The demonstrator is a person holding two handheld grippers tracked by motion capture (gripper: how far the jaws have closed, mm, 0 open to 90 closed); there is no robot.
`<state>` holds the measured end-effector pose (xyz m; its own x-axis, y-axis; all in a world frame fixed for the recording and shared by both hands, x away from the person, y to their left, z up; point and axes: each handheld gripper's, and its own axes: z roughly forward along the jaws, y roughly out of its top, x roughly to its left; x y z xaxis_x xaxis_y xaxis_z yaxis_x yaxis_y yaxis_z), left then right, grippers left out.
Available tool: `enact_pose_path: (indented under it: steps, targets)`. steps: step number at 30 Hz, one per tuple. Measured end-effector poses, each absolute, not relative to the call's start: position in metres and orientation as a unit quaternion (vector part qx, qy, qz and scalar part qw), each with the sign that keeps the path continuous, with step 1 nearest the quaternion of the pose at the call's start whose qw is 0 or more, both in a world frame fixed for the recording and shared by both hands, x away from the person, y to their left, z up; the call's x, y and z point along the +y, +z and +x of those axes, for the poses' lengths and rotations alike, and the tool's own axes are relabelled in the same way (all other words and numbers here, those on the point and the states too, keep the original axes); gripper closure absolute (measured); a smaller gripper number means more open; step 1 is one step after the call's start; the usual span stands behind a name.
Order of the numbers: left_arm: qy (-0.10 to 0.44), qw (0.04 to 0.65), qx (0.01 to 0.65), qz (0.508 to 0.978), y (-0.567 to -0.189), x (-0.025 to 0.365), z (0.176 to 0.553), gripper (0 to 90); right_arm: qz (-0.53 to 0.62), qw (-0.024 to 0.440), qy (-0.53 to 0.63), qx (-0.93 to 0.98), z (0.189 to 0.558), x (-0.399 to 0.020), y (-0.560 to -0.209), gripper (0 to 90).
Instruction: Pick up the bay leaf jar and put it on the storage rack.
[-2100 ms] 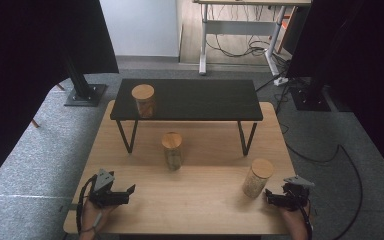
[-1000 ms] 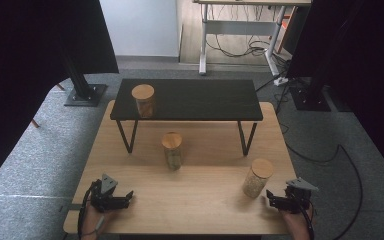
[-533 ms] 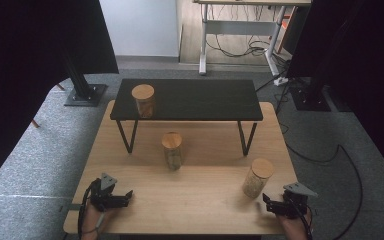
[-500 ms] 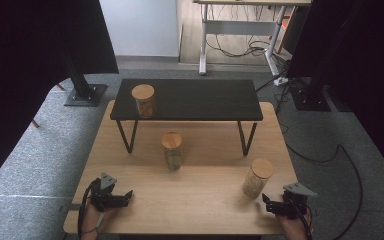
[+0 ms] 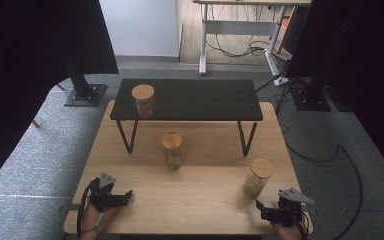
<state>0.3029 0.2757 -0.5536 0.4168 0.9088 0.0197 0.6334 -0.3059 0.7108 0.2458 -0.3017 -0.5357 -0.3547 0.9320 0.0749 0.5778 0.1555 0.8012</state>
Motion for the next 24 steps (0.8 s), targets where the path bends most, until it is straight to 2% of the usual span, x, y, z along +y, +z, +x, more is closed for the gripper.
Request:
enact_pose_path:
  steps: [24]
  targets:
    - [0.216,0.319,0.495,0.779,-0.554,0.275,0.303,1.4,0.487,0.217,0.407,0.742,0.233,-0.265,-0.526,1.6]
